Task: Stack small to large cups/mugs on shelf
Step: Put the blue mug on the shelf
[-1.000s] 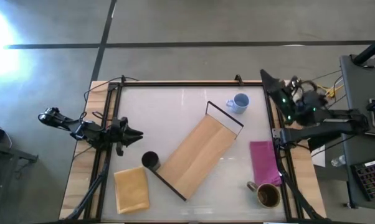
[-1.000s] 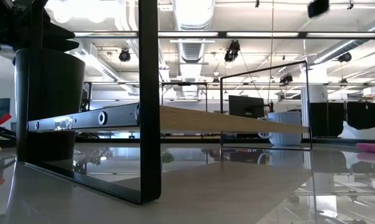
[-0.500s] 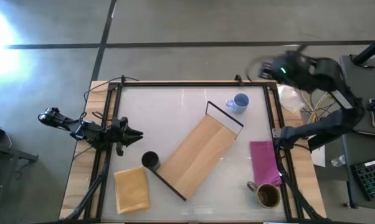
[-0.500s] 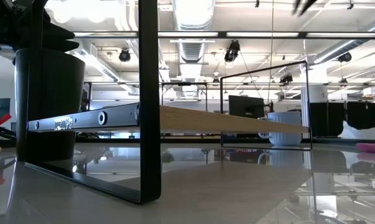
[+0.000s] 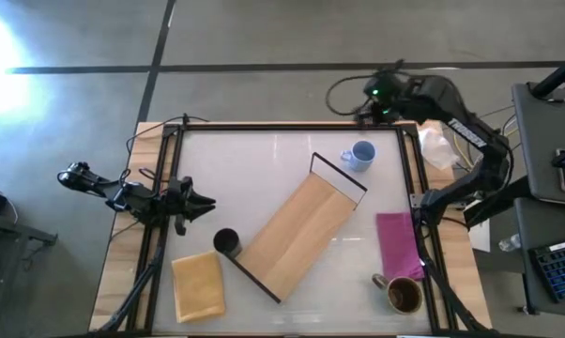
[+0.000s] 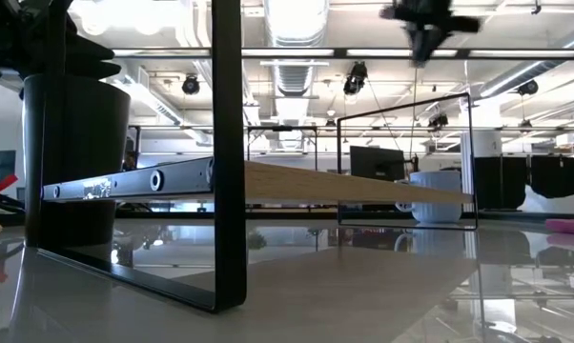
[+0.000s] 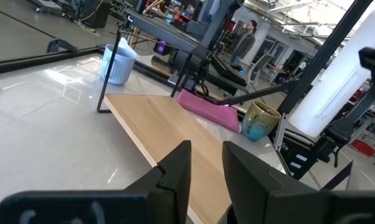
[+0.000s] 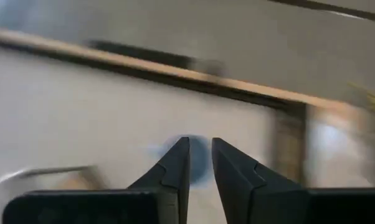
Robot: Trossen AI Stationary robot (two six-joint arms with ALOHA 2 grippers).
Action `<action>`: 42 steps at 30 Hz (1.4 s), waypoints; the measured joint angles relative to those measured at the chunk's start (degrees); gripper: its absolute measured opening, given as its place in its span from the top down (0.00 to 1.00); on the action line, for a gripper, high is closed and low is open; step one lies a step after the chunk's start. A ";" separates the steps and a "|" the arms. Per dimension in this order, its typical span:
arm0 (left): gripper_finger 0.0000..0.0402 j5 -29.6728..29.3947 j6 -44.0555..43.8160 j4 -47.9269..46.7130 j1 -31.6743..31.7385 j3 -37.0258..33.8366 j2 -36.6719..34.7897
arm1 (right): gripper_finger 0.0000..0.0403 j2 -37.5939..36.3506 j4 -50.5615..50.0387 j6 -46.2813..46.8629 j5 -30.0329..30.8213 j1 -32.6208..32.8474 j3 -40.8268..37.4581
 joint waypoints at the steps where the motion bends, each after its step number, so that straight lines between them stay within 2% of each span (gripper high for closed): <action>1: 0.81 0.05 -0.01 0.02 -0.02 0.00 0.00 | 0.85 0.19 1.70 -1.00 -3.84 0.31 -1.32; 4: 0.81 0.04 -0.01 0.02 -0.02 0.00 -0.07 | 0.85 1.30 -1.44 -1.73 -12.09 -2.13 -5.53; 10: 0.81 -0.03 -0.01 0.04 -0.01 0.00 -0.03 | 0.77 0.66 -4.43 -3.58 -16.98 -6.32 -18.20; 14: 0.81 -0.08 -0.01 0.07 -0.02 0.00 -0.06 | 0.66 -1.75 -1.54 -3.92 -16.76 -6.34 -24.23; 19: 0.81 -0.08 -0.01 0.01 -0.02 0.00 0.00 | 0.52 -3.60 6.75 -3.31 -15.98 -6.80 -30.21; 23: 0.81 -0.07 -0.01 0.01 -0.02 0.00 -0.02 | 0.46 -4.23 14.63 -3.29 -14.90 -9.72 -34.79; 31: 0.81 -0.06 -0.01 0.01 0.00 0.00 0.00 | 0.45 -2.78 22.15 -4.74 -13.47 -15.45 -41.55; 42: 0.81 -0.02 -0.01 0.02 -0.01 0.00 0.00 | 0.47 -1.73 32.50 -3.53 -13.31 -15.99 -49.32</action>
